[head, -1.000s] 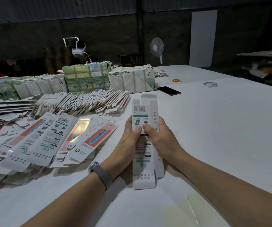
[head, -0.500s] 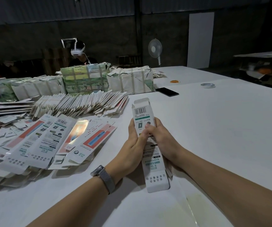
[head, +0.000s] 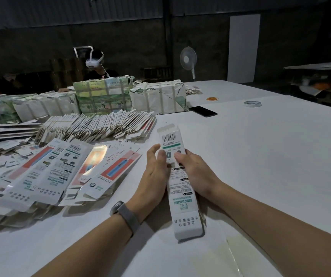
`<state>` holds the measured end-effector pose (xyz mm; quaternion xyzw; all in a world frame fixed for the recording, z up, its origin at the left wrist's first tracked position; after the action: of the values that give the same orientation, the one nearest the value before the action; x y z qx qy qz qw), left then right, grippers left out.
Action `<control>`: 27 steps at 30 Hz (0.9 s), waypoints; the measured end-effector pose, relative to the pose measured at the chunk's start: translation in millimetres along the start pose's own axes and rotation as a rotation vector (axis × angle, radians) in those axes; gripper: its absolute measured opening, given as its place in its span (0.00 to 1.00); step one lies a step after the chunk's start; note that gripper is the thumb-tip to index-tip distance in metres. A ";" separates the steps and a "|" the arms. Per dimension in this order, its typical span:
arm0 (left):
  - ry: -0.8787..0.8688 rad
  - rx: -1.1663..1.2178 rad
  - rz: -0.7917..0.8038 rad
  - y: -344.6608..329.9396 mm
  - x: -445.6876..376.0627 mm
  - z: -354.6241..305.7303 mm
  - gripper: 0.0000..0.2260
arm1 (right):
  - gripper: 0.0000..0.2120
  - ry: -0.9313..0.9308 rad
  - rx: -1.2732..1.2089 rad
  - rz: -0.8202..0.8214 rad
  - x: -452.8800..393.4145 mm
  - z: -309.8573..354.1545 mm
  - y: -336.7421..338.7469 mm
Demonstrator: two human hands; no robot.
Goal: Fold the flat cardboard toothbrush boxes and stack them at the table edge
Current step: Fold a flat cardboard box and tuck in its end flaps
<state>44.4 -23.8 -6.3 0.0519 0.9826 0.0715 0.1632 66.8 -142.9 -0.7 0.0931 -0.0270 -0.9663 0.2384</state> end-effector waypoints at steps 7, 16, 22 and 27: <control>0.025 0.106 -0.023 3.4 0.3 0.5 0.15 | 0.15 0.017 -0.081 0.081 1.4 -2.8 -3.2; 0.007 0.126 -0.013 10.3 -1.0 -3.3 0.20 | 0.15 -0.008 -0.064 0.105 5.5 -1.8 -2.6; 0.025 0.166 0.019 12.2 -2.0 -1.2 0.21 | 0.12 0.008 -0.050 0.117 5.0 -2.3 -3.0; 0.005 0.181 0.043 8.9 -0.1 -5.2 0.17 | 0.13 0.033 -0.118 0.050 2.1 -5.0 0.8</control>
<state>43.5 -15.7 0.0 0.0874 0.9841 -0.0140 0.1540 66.3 -144.6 -5.8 0.0941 0.0319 -0.9583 0.2680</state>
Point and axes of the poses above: each hand's wrist, its own x-axis away from the middle knuckle, its own y-axis out of the back of the hand, z = x × y, the point moved 4 cm from there along -x, towards the middle knuckle, and after that the axes turned 7 degrees about z, right-handed, at the moved point
